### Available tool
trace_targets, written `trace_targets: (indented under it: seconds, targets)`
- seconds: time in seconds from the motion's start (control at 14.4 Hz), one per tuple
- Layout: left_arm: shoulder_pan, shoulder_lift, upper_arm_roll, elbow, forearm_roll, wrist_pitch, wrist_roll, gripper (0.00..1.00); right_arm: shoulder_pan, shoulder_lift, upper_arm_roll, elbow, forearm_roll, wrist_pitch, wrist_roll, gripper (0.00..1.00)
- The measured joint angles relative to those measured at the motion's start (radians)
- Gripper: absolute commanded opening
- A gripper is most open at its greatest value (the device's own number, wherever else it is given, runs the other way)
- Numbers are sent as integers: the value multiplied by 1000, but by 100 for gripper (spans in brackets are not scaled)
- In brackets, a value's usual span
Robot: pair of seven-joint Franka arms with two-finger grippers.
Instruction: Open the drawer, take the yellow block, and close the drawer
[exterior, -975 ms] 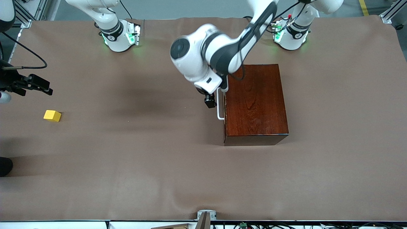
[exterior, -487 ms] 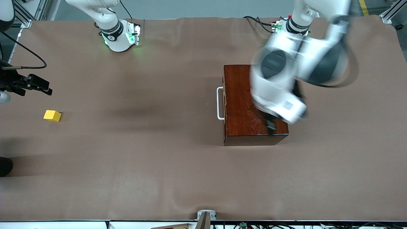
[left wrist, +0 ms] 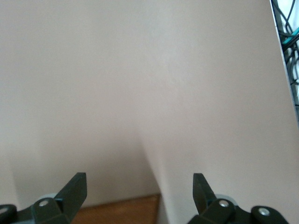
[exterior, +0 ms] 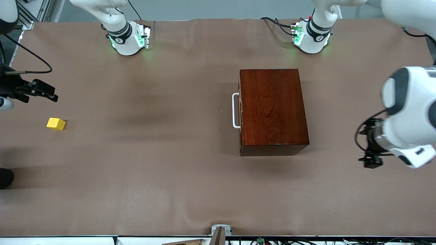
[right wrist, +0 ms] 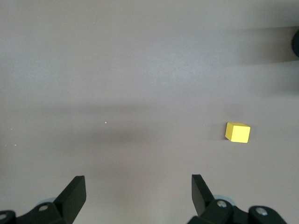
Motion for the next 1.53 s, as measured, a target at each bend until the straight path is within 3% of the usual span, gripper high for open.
trace_targets:
  seconds: [0.35, 0.91, 1.25, 1.53]
  targets:
    - [40, -55, -3, -92, -51, -1, 349, 100, 2, 0, -5, 2, 0, 0, 0, 100]
    - [92, -408, -3, -373, -125, -21, 901, 100, 8, 0, -5, 4, 0, 1, 0, 100]
    - [92, -493, -25, -396, -126, -33, 1232, 100, 10, 0, -4, 9, 0, 1, -1, 100]
    - [91, -540, -79, -393, -126, -32, 1310, 100, 13, 0, -4, 9, 0, -14, -27, 100]
